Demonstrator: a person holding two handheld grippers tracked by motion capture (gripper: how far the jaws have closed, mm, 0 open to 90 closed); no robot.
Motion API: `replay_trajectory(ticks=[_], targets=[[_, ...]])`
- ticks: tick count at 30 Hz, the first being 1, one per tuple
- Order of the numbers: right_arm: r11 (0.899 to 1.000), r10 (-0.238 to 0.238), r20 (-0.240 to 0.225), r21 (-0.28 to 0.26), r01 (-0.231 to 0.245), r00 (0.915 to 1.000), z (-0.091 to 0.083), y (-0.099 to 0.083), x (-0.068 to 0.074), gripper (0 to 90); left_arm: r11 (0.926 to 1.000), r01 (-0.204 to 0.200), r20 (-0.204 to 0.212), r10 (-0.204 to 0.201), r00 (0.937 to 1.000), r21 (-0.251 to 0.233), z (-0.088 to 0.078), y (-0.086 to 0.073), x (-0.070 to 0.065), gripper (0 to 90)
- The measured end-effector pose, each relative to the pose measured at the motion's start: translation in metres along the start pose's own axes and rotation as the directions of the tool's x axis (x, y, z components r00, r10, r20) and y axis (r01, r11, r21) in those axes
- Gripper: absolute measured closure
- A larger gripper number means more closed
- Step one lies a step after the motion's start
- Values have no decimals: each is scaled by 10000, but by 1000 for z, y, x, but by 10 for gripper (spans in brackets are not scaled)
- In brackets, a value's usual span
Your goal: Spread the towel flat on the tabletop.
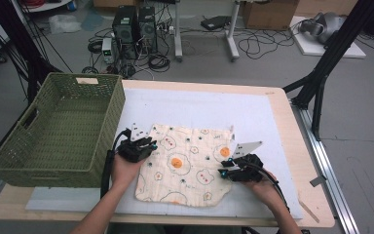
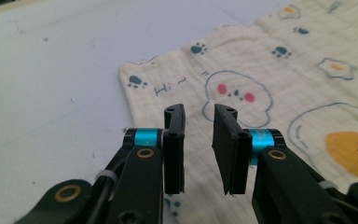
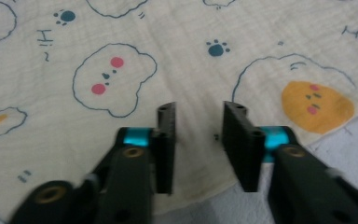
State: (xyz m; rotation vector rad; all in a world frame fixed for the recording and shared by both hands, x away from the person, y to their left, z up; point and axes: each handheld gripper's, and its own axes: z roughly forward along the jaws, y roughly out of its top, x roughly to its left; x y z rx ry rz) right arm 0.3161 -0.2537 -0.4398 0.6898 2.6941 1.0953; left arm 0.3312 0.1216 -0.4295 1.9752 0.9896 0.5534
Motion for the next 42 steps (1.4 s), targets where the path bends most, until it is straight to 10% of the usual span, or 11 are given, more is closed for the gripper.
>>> replay_trajectory(ticks=[3, 20, 33, 42], targets=[[9998, -132, -256, 117, 135, 9996, 2, 4, 1, 885, 9999, -114, 223, 116, 9997, -98, -8, -5, -4, 733], [9994, 142, 343, 317, -153, 9993, 33, 44, -18, 849, 9988, -451, 1190, 470, 9918, -188, -30, -28, -16, 677], [9924, -213, 83, -1208, 222, 9997, -32, 8, 21, 687, 9986, -511, 1478, 520, 9876, -101, -40, -43, -17, 657], [9968, -738, -938, -360, 707, 9929, -21, -12, 41, 714, 9930, -1097, 1771, 1001, 9791, 449, -35, -48, -23, 733]])
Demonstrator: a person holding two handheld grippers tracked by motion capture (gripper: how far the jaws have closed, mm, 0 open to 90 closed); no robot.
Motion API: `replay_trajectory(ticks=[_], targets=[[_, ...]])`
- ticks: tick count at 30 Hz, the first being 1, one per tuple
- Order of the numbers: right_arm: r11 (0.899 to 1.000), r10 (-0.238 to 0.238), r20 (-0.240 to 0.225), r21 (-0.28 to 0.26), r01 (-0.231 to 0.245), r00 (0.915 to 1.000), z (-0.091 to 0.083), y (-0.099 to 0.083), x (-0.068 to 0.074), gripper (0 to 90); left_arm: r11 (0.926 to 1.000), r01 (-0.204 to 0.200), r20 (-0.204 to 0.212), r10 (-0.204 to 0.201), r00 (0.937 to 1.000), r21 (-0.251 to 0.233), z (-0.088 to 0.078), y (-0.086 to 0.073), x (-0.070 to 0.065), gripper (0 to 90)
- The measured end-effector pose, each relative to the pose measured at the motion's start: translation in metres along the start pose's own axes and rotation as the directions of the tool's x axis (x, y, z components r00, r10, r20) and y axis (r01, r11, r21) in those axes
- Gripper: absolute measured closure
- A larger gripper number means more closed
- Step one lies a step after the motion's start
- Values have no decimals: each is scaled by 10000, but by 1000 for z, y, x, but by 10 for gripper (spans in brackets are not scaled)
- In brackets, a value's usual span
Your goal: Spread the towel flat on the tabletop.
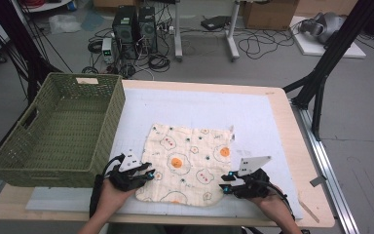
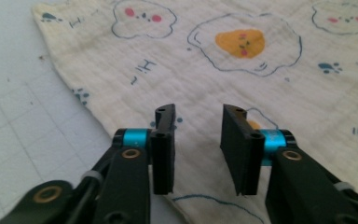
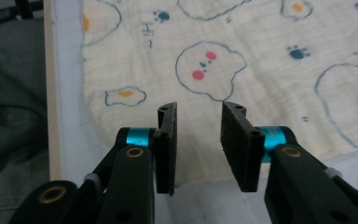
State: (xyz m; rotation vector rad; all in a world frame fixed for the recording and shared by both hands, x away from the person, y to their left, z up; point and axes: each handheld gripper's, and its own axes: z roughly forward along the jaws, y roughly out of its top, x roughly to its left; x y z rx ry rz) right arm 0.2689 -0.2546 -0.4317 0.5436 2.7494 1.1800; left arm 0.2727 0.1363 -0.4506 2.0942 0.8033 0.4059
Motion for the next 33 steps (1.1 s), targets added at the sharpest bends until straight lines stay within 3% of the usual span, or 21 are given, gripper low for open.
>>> replay_trajectory(ticks=[3, 4, 7, 10, 13, 17, 19, 24, 28, 33], targets=[[9985, -98, -205, 540, 109, 9997, 12, 2, 0, 799, 10000, -60, 20, 60, 10000, 33, 1, 0, -1, 857], [9988, -65, -311, 490, 80, 9995, 13, 3, -2, 861, 10000, -20, 41, 20, 10000, 31, 1, 0, -1, 878], [9984, 98, -590, 555, -65, 9982, 16, 6, -7, 893, 10000, 12, -19, -12, 10000, 13, 1, 0, 0, 889], [9974, -239, -213, 678, 253, 9995, 17, 11, -8, 897, 10000, 30, -221, -31, 9998, -37, 0, 1, 1, 892], [9975, -232, 58, 673, 227, 9997, 20, 17, -14, 897, 9999, 134, -433, -139, 9990, -103, 2, 5, 5, 893], [9986, 279, 399, 447, -297, 9988, 24, 25, -25, 896, 9991, 339, -647, -355, 9973, -256, 6, 9, 10, 892], [9967, 267, 589, 753, -311, 9979, 30, 26, -29, 893, 9990, 332, -665, -353, 9972, -313, 7, 10, 9, 887], [9987, 239, 778, 423, -272, 9967, 24, 26, -26, 826, 9976, 294, -659, -335, 9973, -619, -4, 9, 7, 813], [9992, 273, 957, -333, -242, 9950, 7, 22, -19, 814, 9965, 335, -548, -378, 9978, -772, -14, 6, 7, 789], [9968, 176, 911, -793, -104, 9957, -14, 12, -5, 792, 9969, 138, -385, -168, 9991, -776, -22, 2, 1, 761]])
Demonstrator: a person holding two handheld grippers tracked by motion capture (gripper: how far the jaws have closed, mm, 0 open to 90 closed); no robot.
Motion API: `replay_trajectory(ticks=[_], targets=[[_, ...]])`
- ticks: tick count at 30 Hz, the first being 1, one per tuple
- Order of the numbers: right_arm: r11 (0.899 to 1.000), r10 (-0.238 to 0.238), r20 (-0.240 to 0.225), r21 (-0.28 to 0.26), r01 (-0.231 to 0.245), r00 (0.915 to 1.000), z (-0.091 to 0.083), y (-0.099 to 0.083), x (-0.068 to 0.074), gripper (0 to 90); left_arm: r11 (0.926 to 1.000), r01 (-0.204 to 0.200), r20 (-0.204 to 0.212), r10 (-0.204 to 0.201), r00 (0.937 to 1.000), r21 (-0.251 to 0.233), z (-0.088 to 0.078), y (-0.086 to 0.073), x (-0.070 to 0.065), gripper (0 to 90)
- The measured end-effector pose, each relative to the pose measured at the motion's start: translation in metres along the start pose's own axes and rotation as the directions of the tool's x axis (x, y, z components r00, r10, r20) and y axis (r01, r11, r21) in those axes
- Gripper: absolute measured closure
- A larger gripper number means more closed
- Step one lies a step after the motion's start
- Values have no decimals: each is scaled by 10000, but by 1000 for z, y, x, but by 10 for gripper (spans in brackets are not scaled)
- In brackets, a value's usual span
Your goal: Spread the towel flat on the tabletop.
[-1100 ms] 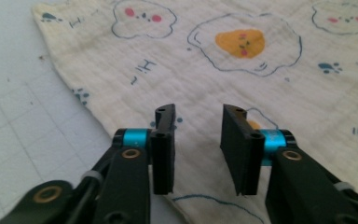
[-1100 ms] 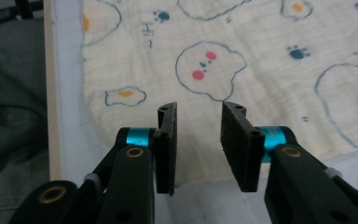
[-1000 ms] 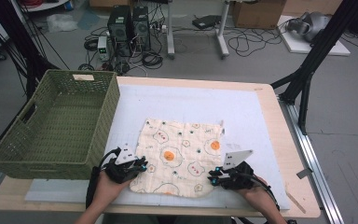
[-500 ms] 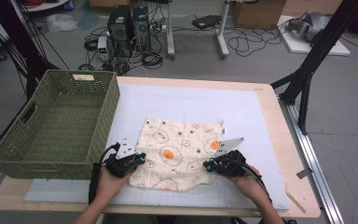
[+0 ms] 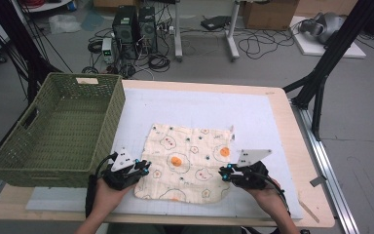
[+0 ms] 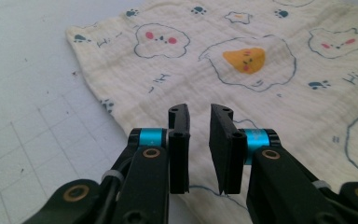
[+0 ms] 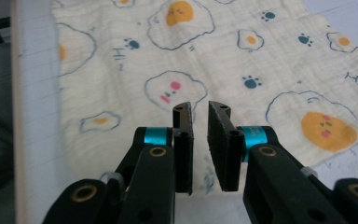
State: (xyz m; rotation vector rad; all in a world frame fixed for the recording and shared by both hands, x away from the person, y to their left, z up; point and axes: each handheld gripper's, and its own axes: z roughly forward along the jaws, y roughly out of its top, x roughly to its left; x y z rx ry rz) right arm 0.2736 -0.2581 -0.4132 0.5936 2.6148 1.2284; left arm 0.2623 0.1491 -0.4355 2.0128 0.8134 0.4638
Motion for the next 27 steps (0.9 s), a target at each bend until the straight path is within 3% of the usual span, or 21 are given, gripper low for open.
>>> replay_trajectory(ticks=[5, 7, 10, 14, 18, 23, 25, 27], targets=[[9985, -233, -497, -517, 207, 9985, -17, -9, 17, 739, 9997, -208, 270, 206, 9994, 84, -4, -3, -7, 740], [9986, -412, -804, -374, 383, 9959, -17, -11, 23, 723, 9995, -293, 354, 288, 9990, 143, -5, -5, -10, 731], [9980, -602, -807, 142, 615, 9949, -8, -14, 28, 738, 9991, -350, 447, 339, 9984, 250, -6, -7, -12, 730], [9957, -410, -629, 803, 460, 9972, 9, -13, 23, 803, 9985, -343, 582, 318, 9978, 420, -6, -10, -12, 736], [9929, -275, -648, 1138, 347, 9975, 23, -9, 16, 831, 9972, -401, 788, 352, 9963, 624, -5, -14, -13, 726], [9941, 110, -1227, 1084, 24, 9924, 28, -11, 11, 714, 9953, -452, 1099, 357, 9933, 856, -5, -20, -14, 705], [9947, 222, -1267, 1023, -92, 9917, 27, -13, 11, 731, 9950, -470, 1296, 354, 9909, 880, -5, -20, -15, 776], [9945, 126, -1332, 1049, 14, 9910, 26, -14, 13, 827, 9942, -551, 1334, 425, 9901, 922, -4, -19, -17, 875]])
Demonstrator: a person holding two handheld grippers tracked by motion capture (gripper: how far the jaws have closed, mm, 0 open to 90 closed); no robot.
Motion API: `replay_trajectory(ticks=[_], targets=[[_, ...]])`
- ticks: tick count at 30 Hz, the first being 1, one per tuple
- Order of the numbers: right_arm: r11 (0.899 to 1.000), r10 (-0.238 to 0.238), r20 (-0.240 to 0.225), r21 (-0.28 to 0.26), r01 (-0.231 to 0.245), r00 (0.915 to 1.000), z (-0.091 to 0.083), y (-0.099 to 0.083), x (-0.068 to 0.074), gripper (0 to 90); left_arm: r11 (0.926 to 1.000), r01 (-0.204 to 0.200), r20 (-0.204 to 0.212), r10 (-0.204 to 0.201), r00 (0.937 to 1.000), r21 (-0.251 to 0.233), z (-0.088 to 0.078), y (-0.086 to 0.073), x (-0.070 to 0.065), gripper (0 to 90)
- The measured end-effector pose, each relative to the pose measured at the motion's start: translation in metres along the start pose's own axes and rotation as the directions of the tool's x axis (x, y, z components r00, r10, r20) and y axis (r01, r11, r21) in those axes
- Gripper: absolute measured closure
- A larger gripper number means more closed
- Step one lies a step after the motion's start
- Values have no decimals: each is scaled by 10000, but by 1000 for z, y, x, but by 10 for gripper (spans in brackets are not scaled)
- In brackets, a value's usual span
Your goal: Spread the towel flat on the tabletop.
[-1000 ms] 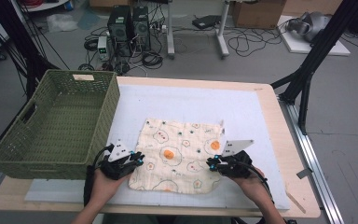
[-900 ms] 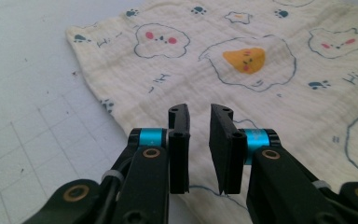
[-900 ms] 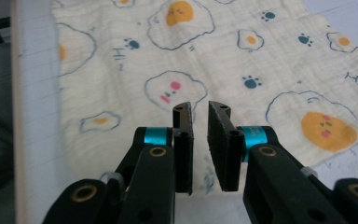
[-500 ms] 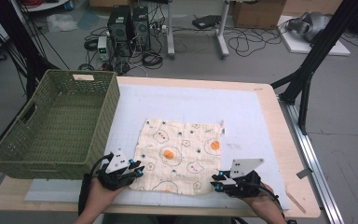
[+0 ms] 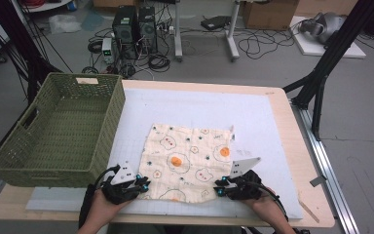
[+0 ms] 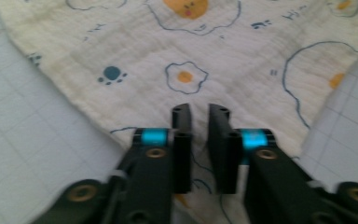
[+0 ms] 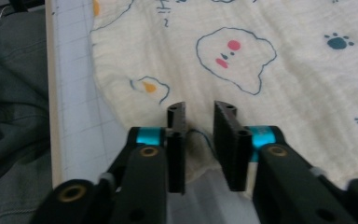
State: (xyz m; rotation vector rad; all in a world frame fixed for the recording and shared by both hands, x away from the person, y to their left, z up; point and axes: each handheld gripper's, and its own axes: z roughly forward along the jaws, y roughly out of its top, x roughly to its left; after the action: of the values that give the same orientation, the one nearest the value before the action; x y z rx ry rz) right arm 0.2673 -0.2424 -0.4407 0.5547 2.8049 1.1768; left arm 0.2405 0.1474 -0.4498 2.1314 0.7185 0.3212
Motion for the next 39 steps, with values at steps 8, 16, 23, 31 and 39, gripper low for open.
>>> replay_trajectory(ticks=[8, 16, 23, 31, 39], targets=[[9987, -356, -176, 362, 362, 9992, -15, -9, 10, 873, 9999, 118, 205, -117, 9997, -10, -7, -3, -7, 888], [10000, 31, -549, -61, -35, 9985, -33, -23, 14, 775, 9989, 113, 340, -98, 9994, -444, -9, 2, -15, 821], [9939, 483, -40, -989, -484, 9988, -38, -16, 1, 614, 9931, 272, -25, -276, 9996, -1139, -7, 11, -7, 703], [9817, 880, 560, -1742, -770, 9945, -32, -8, -20, 468, 9837, 322, -135, -351, 9993, -1770, 0, 24, 5, 597], [9692, 1316, 939, -2214, -1082, 9868, -32, -3, -35, 376, 9765, 469, -203, -523, 9984, -2104, 10, 36, 13, 483]])
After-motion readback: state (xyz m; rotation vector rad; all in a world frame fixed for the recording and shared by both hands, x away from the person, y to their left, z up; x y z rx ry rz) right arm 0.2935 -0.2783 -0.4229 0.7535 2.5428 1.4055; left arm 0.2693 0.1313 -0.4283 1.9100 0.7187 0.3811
